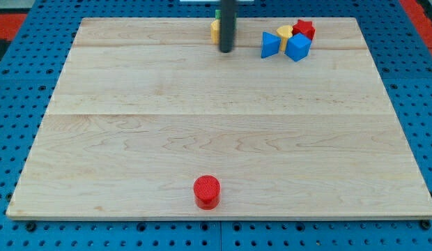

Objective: Separate the yellow hexagon with green star

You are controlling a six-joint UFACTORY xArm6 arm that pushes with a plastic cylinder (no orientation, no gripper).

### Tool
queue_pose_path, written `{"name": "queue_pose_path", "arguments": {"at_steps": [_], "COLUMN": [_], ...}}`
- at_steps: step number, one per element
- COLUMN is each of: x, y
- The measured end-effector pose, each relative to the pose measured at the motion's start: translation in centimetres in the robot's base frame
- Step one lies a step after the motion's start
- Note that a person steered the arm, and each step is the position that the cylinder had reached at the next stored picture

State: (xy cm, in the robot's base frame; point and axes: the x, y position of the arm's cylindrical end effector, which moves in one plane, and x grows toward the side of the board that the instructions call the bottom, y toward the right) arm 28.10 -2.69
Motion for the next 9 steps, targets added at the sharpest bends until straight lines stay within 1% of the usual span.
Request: {"name": "queue_pose_path", "arguments": {"at_steps": [1, 2, 3, 4, 5, 6, 7, 8, 9], "x": [2.0, -5.8, -8.9, -9.0, -8.7, -8.7, -6.7, -5.3, -5.3], "y": [-9.9, -13.2, -10.6, -9.4, -0.1, 6.8, 8.0, 3.3, 0.4]}}
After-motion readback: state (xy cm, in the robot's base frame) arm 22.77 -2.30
